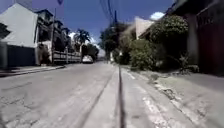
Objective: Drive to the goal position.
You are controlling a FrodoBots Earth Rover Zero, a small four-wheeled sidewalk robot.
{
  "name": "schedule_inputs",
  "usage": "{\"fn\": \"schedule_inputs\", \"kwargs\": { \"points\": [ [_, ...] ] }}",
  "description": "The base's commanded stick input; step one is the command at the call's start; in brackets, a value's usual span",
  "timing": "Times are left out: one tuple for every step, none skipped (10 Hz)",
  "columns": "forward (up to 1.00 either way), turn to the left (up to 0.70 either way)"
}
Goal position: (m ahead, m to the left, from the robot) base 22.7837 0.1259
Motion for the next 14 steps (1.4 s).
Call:
{"fn": "schedule_inputs", "kwargs": {
  "points": [
    [0.7, 0.28],
    [0.7, 0.28],
    [0.7, 0.27],
    [0.79, 0.2],
    [0.85, 0.15],
    [0.85, 0.05],
    [0.94, 0.0],
    [1.0, 0.0],
    [1.0, 0.0],
    [1.0, -0.01],
    [1.0, -0.15],
    [1.0, -0.31],
    [1.0, -0.36],
    [1.0, -0.39]
  ]
}}
